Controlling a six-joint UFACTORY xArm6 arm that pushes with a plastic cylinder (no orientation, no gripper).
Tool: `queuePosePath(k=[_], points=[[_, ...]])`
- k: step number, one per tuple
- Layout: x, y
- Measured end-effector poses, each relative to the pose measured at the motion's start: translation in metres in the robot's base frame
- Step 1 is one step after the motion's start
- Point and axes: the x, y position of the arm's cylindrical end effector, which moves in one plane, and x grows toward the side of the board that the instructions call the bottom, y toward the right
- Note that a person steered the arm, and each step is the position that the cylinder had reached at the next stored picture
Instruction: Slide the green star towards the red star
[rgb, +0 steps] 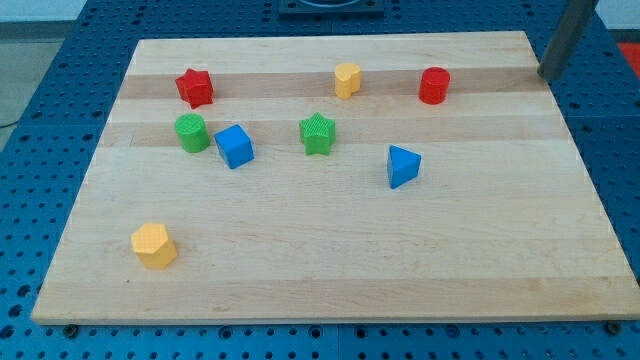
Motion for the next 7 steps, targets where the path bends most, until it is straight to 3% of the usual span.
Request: queuePosePath(k=[1, 3, 5, 7], points=[[0.017, -0.014], [0.022, -0.106], [0.088, -0.142], [0.104, -0.221]])
